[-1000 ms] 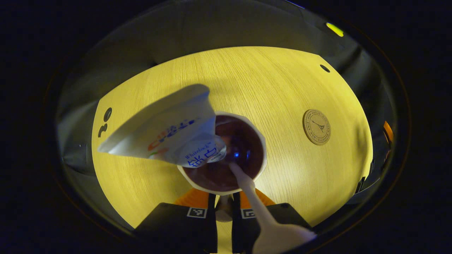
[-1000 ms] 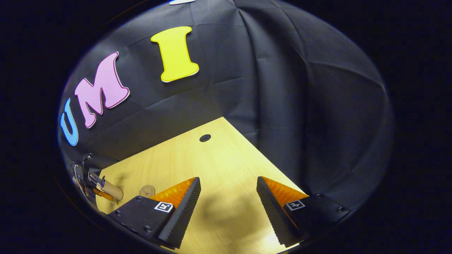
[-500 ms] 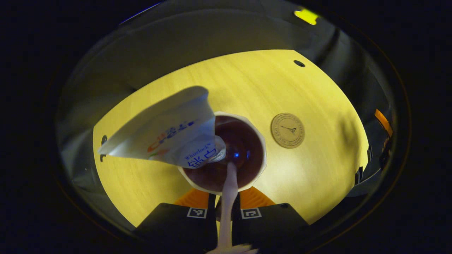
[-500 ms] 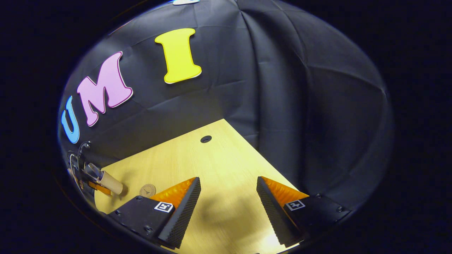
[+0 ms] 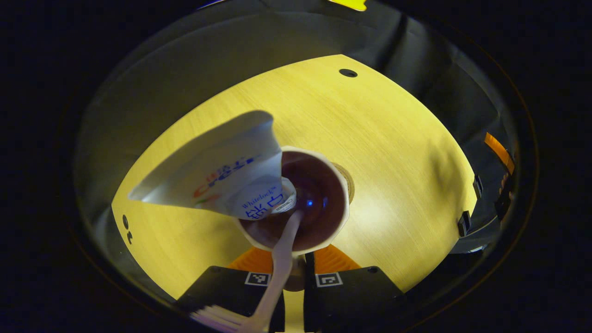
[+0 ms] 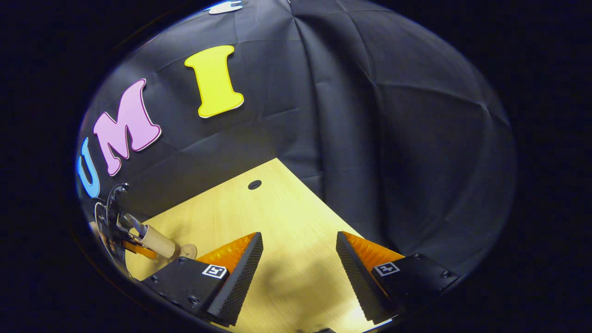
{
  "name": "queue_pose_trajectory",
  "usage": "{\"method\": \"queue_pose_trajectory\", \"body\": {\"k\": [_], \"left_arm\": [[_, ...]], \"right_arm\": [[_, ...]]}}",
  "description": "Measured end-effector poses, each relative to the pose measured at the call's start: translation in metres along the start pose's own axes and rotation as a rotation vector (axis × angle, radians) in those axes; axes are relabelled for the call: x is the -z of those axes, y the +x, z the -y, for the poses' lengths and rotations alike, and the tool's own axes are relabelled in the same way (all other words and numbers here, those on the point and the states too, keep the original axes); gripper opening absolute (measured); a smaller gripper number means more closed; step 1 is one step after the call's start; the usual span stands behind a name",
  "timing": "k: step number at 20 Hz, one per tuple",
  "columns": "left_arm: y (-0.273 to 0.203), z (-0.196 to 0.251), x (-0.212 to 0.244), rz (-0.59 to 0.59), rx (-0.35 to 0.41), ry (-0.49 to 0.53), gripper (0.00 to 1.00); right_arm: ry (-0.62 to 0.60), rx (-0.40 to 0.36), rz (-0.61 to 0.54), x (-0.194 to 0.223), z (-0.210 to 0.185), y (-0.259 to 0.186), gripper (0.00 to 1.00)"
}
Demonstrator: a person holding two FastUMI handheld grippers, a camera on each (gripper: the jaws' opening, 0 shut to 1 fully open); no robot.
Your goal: Put the toothbrush and toothpaste on the desktop into the cup, then pick up the cup and place it on the coaster on the desktop.
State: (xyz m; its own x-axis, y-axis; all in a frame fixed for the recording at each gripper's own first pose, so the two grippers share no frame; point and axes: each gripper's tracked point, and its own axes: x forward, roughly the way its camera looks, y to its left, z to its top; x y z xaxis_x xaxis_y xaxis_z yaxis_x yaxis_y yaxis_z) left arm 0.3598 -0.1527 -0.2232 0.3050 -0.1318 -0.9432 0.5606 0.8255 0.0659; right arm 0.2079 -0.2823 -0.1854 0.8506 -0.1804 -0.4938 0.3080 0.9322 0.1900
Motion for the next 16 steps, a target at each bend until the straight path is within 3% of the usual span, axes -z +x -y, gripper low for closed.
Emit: {"method": "queue_pose_trajectory", "body": {"k": [6,10,16], "left_arm": [[0.018,0.029,-0.018,-0.006,0.008,0.052,0.2],[0.025,0.033,-0.018,-0.026,-0.003,0.053,0.21],[0.029,0.033,-0.015,-0.034,-0.021,0.05,0.25]], "right_arm": [[0.047,0.043,-0.011,0.004,0.019,-0.007,0.98],[0.091,0.03,-0.014,0.004,0.016,-0.01,0.98],[0.058,0.006,-0.028,0.01,0.006,-0.01,0.98]]}}
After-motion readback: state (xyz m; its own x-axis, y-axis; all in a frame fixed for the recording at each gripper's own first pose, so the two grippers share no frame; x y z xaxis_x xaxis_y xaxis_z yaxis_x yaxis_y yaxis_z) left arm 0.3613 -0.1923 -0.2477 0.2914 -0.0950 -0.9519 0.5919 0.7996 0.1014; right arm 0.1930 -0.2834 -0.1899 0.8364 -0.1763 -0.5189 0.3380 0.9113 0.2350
